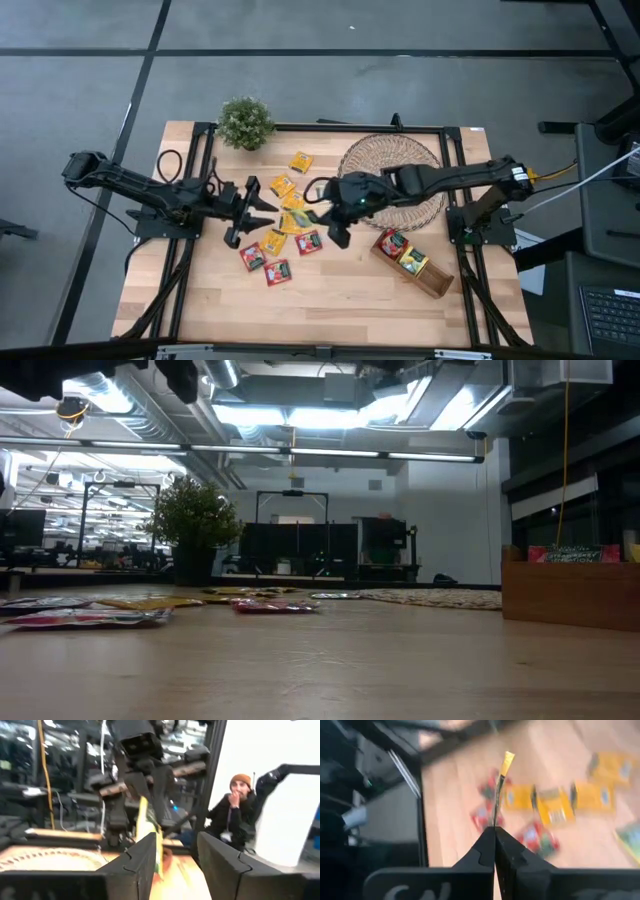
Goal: Pick & Place Tea
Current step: Put the bottom yellow tea bag into the middle slot of the wooden organizer
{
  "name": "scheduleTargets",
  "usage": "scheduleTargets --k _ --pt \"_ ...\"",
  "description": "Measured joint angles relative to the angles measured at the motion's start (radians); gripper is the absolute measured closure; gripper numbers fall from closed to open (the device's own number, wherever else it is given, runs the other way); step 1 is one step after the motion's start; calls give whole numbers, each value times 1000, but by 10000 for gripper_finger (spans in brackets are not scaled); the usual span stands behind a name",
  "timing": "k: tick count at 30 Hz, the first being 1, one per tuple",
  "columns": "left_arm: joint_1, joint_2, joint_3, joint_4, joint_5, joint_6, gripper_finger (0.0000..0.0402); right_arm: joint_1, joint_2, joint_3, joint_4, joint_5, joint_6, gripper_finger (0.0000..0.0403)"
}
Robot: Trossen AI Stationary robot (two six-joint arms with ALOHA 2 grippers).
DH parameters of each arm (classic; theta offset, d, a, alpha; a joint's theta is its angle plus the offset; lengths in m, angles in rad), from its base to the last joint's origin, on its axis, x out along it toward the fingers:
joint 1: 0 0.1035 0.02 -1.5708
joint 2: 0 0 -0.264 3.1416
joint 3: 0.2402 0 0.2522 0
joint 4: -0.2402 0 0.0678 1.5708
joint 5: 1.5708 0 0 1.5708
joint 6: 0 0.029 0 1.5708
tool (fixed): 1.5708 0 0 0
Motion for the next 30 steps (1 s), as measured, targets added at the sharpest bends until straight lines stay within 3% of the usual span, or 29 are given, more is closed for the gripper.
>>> scheduleTargets --k 10,16,30 --pt "0 0 0 -74 34 -28 260 19 -2 36 -589 -100 278 399" --pt "0 0 0 -104 34 -26 260 72 -2 34 -711 -180 392 398" --pt "0 1 0 -123 34 -1 260 255 -2 32 -854 -102 412 400"
